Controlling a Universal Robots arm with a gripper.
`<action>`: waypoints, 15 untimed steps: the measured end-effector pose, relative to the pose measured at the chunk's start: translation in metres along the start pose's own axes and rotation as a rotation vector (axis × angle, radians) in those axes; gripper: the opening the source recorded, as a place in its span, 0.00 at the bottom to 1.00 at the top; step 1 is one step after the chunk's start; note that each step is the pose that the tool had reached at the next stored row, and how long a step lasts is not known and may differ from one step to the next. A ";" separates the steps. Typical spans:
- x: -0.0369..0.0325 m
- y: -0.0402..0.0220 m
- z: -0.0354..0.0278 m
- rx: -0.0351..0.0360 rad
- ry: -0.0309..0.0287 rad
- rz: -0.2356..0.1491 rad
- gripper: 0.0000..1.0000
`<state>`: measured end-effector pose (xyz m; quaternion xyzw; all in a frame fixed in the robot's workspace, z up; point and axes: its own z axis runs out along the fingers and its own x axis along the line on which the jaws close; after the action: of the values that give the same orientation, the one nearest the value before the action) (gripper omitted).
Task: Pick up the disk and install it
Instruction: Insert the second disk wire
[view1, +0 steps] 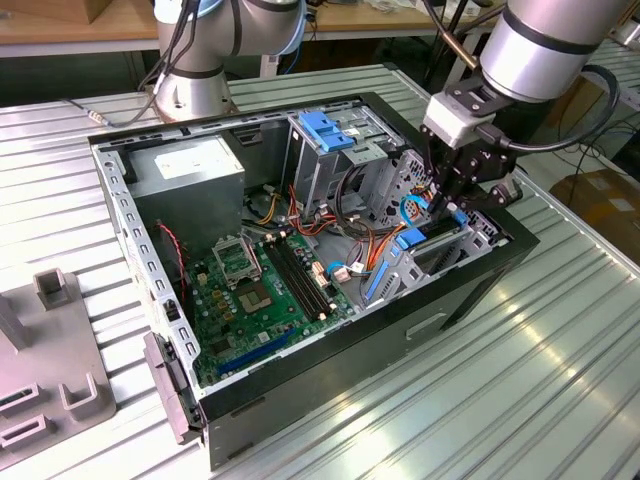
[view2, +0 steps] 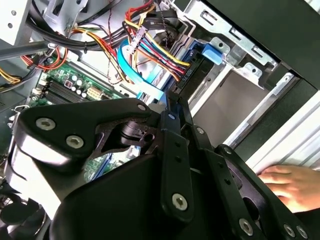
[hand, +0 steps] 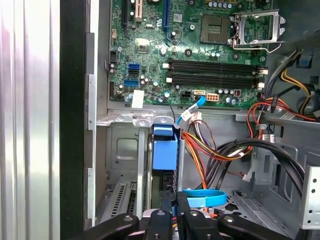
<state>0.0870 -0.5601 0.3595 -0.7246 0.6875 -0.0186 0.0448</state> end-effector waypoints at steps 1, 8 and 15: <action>0.0000 0.0004 0.0005 0.0057 -0.0004 -0.003 0.16; 0.0002 0.0011 0.0044 0.0149 -0.0006 -0.010 0.16; 0.0003 0.0014 0.0073 0.0163 -0.0006 -0.012 0.16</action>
<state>0.0862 -0.5602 0.3520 -0.7284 0.6828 -0.0242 0.0508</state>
